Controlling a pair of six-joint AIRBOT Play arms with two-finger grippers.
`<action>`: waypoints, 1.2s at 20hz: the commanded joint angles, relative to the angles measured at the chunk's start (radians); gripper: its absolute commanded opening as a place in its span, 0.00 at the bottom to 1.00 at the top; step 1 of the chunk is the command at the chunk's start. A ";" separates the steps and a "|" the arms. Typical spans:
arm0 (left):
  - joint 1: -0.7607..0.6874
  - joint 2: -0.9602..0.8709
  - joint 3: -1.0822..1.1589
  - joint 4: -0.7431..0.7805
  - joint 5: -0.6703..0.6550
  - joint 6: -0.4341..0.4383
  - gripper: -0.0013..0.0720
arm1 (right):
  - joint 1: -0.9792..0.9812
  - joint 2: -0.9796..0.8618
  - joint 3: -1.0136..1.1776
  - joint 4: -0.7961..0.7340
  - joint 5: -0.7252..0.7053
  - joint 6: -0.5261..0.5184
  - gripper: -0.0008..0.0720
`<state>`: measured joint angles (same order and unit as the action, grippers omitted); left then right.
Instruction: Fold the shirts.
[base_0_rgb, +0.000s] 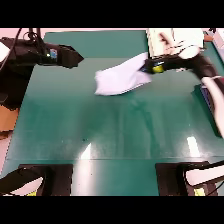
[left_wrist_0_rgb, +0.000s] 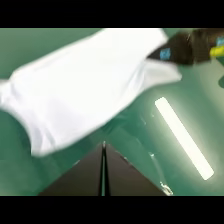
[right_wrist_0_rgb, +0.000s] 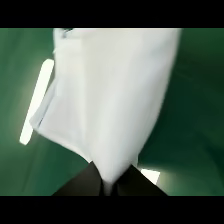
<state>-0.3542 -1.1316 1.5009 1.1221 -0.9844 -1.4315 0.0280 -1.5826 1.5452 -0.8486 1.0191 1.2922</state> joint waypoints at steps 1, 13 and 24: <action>-0.064 0.000 0.000 0.000 0.019 -0.002 0.05 | -0.256 0.111 -0.008 -0.100 0.060 -0.005 0.03; -0.070 0.000 0.000 -0.016 -0.002 -0.099 0.05 | -0.777 -0.044 0.289 -0.086 0.077 -0.083 0.03; -0.070 0.000 0.000 -0.015 -0.049 -0.106 0.05 | -0.778 0.018 0.456 -0.088 0.002 -0.269 0.03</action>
<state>-0.4240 -1.1316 1.5009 1.1065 -1.0256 -1.5372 -0.7475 -1.6142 2.0254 -0.9340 1.0634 1.1019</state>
